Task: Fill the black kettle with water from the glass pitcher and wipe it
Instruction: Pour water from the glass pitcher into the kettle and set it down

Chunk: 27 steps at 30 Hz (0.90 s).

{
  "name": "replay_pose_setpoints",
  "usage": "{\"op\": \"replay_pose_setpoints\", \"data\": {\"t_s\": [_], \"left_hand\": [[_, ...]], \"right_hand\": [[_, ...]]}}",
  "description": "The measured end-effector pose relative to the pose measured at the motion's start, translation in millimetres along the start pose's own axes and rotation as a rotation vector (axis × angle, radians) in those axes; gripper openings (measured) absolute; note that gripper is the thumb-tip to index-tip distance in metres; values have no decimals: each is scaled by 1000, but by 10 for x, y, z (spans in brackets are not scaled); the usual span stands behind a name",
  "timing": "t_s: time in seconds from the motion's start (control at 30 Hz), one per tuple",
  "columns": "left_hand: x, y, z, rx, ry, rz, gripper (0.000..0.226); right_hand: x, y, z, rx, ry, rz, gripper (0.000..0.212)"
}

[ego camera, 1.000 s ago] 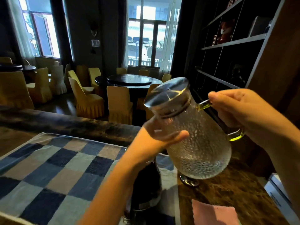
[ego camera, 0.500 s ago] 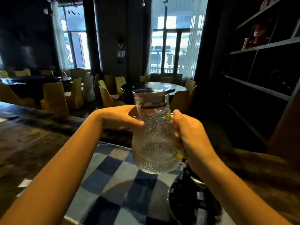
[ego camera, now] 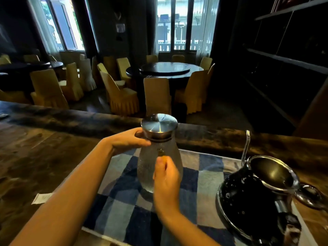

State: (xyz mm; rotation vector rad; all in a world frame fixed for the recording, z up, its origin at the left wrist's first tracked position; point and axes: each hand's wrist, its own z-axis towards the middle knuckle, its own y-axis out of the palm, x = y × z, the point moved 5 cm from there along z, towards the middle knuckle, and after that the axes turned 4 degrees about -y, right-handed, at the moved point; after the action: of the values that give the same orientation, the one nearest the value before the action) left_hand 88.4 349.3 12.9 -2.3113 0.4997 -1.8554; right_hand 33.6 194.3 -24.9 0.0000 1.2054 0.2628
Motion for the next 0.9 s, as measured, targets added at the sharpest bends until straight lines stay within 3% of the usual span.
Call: {"op": "replay_pose_setpoints", "data": {"t_s": [0.2, 0.43, 0.63, 0.7, 0.77, 0.9], "left_hand": [[-288, 32, 100, -167, 25, -78, 90], [-393, -2, 49, -163, 80, -134, 102], [-488, 8, -59, -37, 75, -198, 93], [-542, 18, -137, 54, 81, -208, 74], [-573, 61, -245, 150, 99, -186, 40], [-585, 154, -489, 413, 111, -235, 25]], "right_hand": [[354, 380, -236, -78, 55, 33, 31], [399, 466, -297, -198, 61, 43, 34], [351, 426, -282, -386, 112, 0, 26], [337, 369, -271, -436, 153, -5, 20], [314, 291, -263, -487, 190, 13, 14], [185, 85, -216, -551, 209, 2, 11]]}}
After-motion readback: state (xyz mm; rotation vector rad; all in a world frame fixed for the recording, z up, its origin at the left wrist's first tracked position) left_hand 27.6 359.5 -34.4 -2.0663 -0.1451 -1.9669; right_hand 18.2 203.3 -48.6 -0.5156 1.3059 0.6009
